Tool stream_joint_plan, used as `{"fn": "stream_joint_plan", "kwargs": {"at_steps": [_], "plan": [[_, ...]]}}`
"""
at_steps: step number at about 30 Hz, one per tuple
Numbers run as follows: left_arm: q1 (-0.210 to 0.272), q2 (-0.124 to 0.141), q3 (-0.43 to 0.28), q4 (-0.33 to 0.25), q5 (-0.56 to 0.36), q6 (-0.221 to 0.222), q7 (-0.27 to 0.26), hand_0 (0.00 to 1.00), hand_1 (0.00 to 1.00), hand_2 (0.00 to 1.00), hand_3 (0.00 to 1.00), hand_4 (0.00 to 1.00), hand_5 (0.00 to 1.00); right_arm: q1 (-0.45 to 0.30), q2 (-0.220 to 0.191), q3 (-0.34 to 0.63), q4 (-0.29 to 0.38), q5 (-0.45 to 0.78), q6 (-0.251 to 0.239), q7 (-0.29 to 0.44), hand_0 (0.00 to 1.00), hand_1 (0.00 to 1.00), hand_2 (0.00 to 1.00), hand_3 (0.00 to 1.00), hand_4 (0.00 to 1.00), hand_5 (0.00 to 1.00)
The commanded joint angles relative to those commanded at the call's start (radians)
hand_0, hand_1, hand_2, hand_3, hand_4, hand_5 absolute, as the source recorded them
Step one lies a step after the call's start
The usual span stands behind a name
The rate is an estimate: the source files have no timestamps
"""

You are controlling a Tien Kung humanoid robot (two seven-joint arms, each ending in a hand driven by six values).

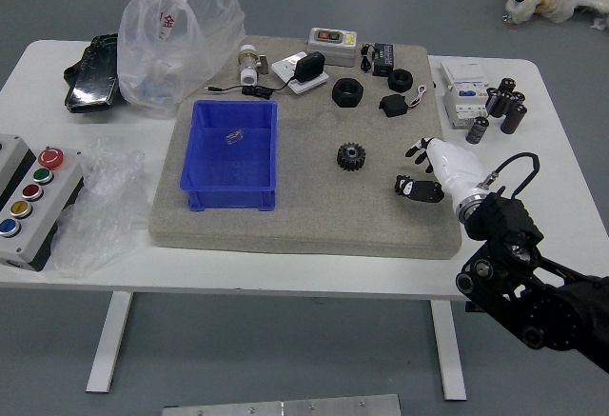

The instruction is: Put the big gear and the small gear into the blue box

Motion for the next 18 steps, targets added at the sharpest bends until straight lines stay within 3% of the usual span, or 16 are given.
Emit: {"fn": "stream_joint_plan", "kwargs": {"at_steps": [15,18], "plan": [[-0.004,-0.002,0.003,0.001,-0.002,0.001,-0.005,0.698,0.657,0.645,0.817,0.682,0.292,0.013,0.015,-0.043,-0.068,-0.011,0.005,-0.011,0.452,0.529,0.722,0.724,0.723,0.250],[-0.004,-0.003,0.003,0.001,-0.001,0.001,-0.005,0.698,0.657,0.645,0.817,0.682,0.292,0.015,0.017,-0.050,-0.076,0.000,0.003,-0.008,0.440,0.519,0.694,0.718,0.731,0.293]]}}
